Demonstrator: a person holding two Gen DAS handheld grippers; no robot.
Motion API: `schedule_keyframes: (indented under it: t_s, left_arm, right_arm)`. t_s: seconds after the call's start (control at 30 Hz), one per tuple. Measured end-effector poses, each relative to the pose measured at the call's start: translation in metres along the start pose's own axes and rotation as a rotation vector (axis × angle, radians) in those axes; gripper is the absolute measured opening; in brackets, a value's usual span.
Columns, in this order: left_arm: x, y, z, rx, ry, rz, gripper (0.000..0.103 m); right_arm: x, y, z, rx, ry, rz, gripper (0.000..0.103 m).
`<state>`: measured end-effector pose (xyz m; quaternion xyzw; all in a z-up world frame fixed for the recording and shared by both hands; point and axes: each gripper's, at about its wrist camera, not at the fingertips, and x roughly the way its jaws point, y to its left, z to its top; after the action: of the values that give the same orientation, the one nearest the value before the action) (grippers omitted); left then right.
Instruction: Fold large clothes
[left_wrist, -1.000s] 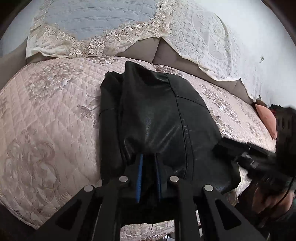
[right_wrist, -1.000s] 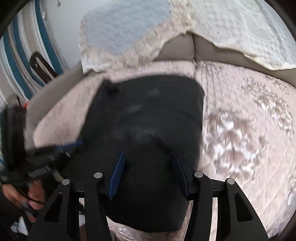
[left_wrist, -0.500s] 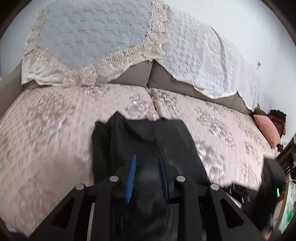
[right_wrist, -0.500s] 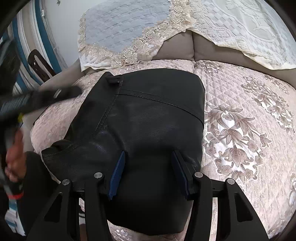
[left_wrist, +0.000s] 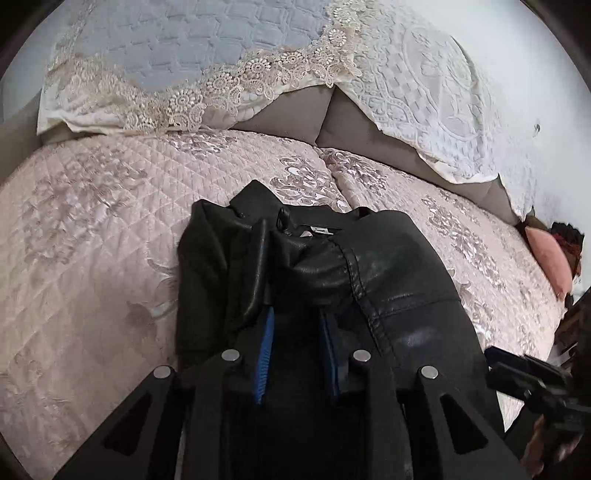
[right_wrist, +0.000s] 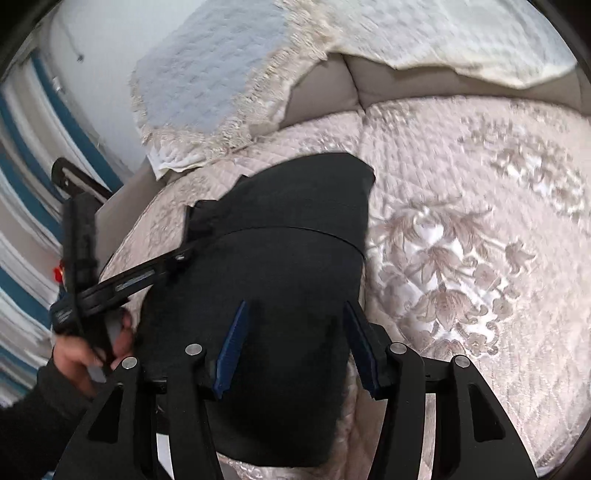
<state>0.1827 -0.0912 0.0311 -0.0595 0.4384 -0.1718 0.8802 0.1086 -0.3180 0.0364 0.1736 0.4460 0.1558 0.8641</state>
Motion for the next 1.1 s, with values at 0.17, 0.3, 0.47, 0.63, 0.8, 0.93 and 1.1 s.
schedule_keyframes:
  t_s: [0.17, 0.3, 0.47, 0.63, 0.8, 0.93, 1.1]
  left_arm:
    - [-0.026, -0.004, -0.008, 0.041, -0.023, 0.036, 0.068]
    - [-0.028, 0.018, -0.018, -0.042, 0.002, 0.038, 0.077]
    - [-0.019, 0.042, -0.024, -0.144, 0.033, -0.014, 0.086]
    - [-0.009, 0.035, -0.022, -0.12, 0.053, -0.022, 0.08]
    - [-0.003, 0.029, -0.022, -0.123, 0.065, -0.034, 0.071]
    - [-0.005, 0.026, -0.022, -0.105, 0.067, -0.014, 0.064]
    - [-0.009, 0.018, -0.016, -0.056, 0.07, 0.019, 0.046]
  right_arm:
    - [0.012, -0.017, 0.001, 0.077, 0.032, 0.063, 0.064]
    - [0.021, -0.032, 0.0, 0.151, 0.059, 0.121, 0.066]
    - [0.028, -0.035, 0.002, 0.185, 0.075, 0.166, 0.067]
    - [0.031, -0.034, 0.006, 0.184, 0.089, 0.167, 0.068]
    - [0.039, -0.034, 0.012, 0.176, 0.09, 0.159, 0.068]
    - [0.039, -0.031, 0.012, 0.167, 0.098, 0.15, 0.058]
    - [0.03, -0.027, 0.018, 0.173, 0.089, 0.143, 0.035]
